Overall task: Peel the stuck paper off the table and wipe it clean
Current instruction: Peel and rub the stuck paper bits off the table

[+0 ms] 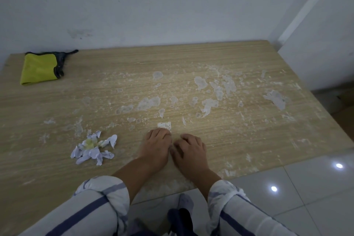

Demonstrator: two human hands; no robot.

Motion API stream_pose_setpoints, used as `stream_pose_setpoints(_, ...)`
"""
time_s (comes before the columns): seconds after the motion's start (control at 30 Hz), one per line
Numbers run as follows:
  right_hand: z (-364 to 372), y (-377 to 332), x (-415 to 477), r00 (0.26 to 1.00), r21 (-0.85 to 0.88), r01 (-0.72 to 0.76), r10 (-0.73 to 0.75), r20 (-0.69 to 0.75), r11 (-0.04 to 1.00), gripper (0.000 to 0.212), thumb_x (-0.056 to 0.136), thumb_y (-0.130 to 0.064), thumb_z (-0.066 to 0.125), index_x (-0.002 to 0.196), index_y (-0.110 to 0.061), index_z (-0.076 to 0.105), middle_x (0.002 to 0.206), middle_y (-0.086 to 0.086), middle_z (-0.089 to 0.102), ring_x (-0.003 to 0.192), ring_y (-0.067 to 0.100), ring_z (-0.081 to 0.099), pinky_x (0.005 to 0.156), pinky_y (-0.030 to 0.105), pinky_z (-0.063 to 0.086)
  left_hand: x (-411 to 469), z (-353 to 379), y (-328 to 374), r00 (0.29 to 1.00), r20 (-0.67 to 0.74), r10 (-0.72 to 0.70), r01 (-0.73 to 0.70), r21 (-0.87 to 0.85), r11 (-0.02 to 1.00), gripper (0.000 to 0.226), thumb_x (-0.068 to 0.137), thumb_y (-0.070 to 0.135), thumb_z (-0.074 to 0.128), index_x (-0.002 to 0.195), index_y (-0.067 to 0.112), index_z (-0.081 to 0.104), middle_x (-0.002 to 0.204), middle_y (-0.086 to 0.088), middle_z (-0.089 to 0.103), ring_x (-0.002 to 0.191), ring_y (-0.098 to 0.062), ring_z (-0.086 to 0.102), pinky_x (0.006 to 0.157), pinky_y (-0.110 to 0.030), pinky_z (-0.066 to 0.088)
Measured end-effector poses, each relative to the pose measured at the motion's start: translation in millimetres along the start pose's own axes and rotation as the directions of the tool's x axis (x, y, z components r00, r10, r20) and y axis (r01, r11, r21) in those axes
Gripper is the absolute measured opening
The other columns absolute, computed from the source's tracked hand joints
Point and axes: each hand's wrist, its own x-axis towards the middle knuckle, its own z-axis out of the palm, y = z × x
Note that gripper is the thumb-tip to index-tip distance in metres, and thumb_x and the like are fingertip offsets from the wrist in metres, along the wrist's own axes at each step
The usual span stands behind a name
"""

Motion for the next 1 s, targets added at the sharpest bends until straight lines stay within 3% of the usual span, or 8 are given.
stream_pose_setpoints(0.13,3.8,-9.1,4.2,0.997,0.028,-0.049,0.05,-0.051,0.998,0.048,0.081,-0.048,0.027,0.093,-0.025,0.068,0.121,-0.001,0.057,0.114,0.026,0.046,0.093,0.041,0.032,-4.3,1.1,-1.7,0.999,0.02,-0.037,0.04,-0.176,0.984,0.055,0.082,0.034,0.015,0.106,0.015,0.06,0.118,-0.001,0.055,0.117,-0.022,0.045,0.102,-0.034,0.03)
stream_pose_setpoints(0.3,10.5,-8.5,10.4,0.996,0.029,-0.01,0.012,-0.084,1.0,0.044,0.082,-0.036,0.029,0.089,-0.011,0.064,0.108,0.006,0.06,0.1,0.03,0.053,0.084,0.041,0.035,-14.1,4.4,-13.0,1.0,-0.01,-0.02,0.017,-0.277,0.961,0.043,0.085,0.037,0.029,0.106,0.017,0.061,0.117,0.0,0.055,0.116,-0.02,0.047,0.101,-0.028,0.03)
stream_pose_setpoints(0.47,17.8,-3.6,8.4,0.988,0.078,-0.034,0.045,-0.147,0.996,0.033,0.081,-0.031,0.039,0.087,-0.012,0.066,0.103,0.005,0.064,0.094,0.031,0.059,0.078,0.039,0.038,-8.5,-2.1,-6.6,0.999,-0.004,-0.045,0.044,-0.202,0.978,0.049,0.081,0.047,0.022,0.097,0.025,0.063,0.115,0.007,0.054,0.115,-0.014,0.045,0.099,-0.03,0.032)
stream_pose_setpoints(0.63,15.4,3.7,6.8,0.994,0.082,0.015,-0.006,-0.106,0.996,0.02,0.081,-0.032,0.053,0.087,-0.017,0.065,0.111,0.003,0.062,0.105,0.028,0.053,0.084,0.035,0.031,-2.8,0.8,-3.9,1.0,0.02,-0.008,0.008,-0.004,1.0,0.039,0.083,0.034,0.029,0.096,0.02,0.063,0.11,0.002,0.059,0.109,-0.021,0.054,0.092,-0.036,0.044)
stream_pose_setpoints(0.8,6.7,-2.5,7.0,1.0,0.107,-0.013,0.015,-0.013,0.994,0.053,0.078,-0.051,0.03,0.098,-0.017,0.066,0.123,0.001,0.055,0.117,0.024,0.044,0.095,0.036,0.029,3.2,0.5,0.0,0.999,0.039,-0.016,0.015,0.033,0.999,0.039,0.079,0.025,0.031,0.096,0.013,0.064,0.105,-0.002,0.061,0.103,-0.024,0.058,0.088,-0.036,0.048)
stream_pose_setpoints(0.9,7.1,-5.4,7.2,0.999,0.105,-0.046,0.047,-0.011,0.993,0.058,0.08,-0.055,0.024,0.102,-0.021,0.066,0.124,-0.001,0.055,0.118,0.021,0.043,0.097,0.036,0.029,5.6,0.4,0.2,0.998,0.061,-0.028,0.029,-0.016,0.999,0.039,0.088,0.026,0.028,0.108,0.013,0.057,0.12,-0.002,0.052,0.118,-0.024,0.045,0.101,-0.037,0.035)
stream_pose_setpoints(1.0,7.9,-11.2,8.5,0.996,0.107,-0.07,0.075,-0.047,0.992,0.057,0.08,-0.052,0.024,0.097,-0.021,0.068,0.117,0.0,0.057,0.112,0.023,0.046,0.092,0.036,0.03,3.9,1.0,0.2,0.997,0.05,-0.057,0.061,-0.078,0.995,0.046,0.088,0.035,0.018,0.107,0.016,0.055,0.121,0.001,0.05,0.12,-0.02,0.04,0.104,-0.034,0.03)
